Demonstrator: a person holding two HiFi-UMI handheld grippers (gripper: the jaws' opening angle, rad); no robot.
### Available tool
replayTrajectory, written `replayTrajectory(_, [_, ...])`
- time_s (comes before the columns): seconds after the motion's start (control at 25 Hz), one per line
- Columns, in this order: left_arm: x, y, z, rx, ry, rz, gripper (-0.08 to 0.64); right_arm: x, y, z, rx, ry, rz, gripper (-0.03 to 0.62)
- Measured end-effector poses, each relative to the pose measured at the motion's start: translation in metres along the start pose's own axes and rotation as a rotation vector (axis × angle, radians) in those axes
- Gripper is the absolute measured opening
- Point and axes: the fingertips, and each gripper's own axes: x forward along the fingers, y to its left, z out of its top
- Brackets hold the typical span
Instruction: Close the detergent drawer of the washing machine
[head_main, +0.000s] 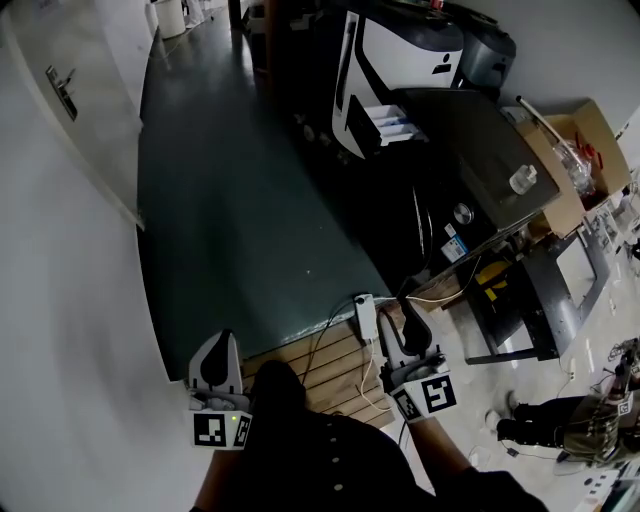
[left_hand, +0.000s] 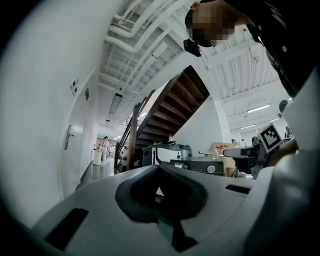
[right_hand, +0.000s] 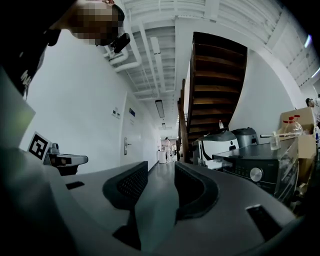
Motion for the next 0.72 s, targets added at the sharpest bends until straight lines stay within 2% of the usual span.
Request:
replayTrajectory(0.2, [0.026, 0.047, 0.018, -0.005, -0.002, 0.007, 0.015, 0.058, 0.025, 0.018, -0.001, -0.003, 0.03, 0.17])
replayTrajectory(0.4, [0.05, 0.077, 0.056, 0.0, -0.011, -0.045, 0.015, 0.107, 0.041, 0.052, -0.029, 0.016, 0.027, 0.17])
replayTrajectory(0.6, [0.066, 0.102, 0.092, 0.016, -0.022, -0.081, 0.015, 0.134, 0.056, 0.098, -0.008, -0.046, 0.018, 0.17])
replayTrajectory(0.72, [0.07, 0.11, 0.099, 0.015, -0.018, -0.076, 0.015, 0.14, 0.056, 0.102, -0.01, -0.034, 0.008, 0.17])
